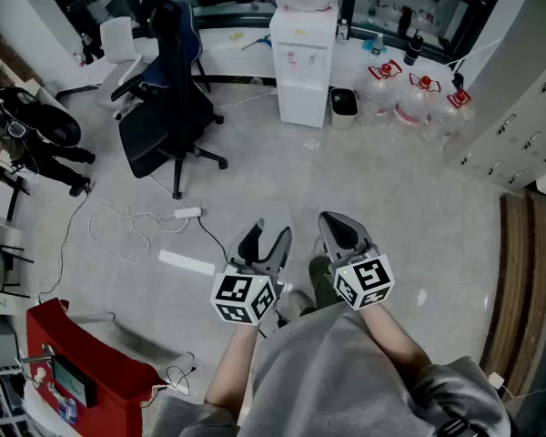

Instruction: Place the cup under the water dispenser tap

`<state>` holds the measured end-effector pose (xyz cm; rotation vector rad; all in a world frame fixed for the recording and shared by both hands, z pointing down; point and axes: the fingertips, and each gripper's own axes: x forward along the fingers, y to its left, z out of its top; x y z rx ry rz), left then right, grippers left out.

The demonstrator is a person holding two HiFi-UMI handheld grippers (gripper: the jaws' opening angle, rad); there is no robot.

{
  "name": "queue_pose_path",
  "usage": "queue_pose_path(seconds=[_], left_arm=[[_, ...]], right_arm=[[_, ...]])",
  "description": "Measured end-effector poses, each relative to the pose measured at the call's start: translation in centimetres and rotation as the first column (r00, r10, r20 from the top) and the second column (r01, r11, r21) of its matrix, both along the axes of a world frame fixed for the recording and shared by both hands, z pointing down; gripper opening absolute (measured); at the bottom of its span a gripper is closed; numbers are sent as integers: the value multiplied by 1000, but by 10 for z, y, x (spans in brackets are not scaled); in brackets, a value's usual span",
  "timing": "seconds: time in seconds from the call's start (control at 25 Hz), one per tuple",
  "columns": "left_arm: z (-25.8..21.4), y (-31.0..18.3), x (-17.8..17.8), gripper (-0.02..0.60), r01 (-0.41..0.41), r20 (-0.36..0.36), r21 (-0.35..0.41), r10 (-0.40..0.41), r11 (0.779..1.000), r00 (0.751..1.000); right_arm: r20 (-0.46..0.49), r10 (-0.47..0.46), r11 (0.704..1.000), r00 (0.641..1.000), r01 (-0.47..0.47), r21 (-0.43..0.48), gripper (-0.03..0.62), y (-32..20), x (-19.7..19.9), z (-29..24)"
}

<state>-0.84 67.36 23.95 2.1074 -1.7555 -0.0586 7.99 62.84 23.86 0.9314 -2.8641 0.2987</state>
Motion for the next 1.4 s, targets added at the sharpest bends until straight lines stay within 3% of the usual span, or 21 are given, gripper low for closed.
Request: queue_pose_path(seconds=[0.24, 0.64, 1.4], left_arm=[[1, 1, 0, 239, -1, -1, -8, 1, 1000, 1000], [10, -34, -4, 240, -27, -18, -32, 26, 999, 999], [12, -213, -6, 241, -49, 20, -90, 51, 995, 998]], right_arm=[[34, 27, 999, 999, -26, -42, 11, 0, 5, 3], [0, 24, 999, 1000, -24, -38, 12, -29, -2, 11], [57, 12, 993, 998, -5, -114, 12, -205, -9, 18]])
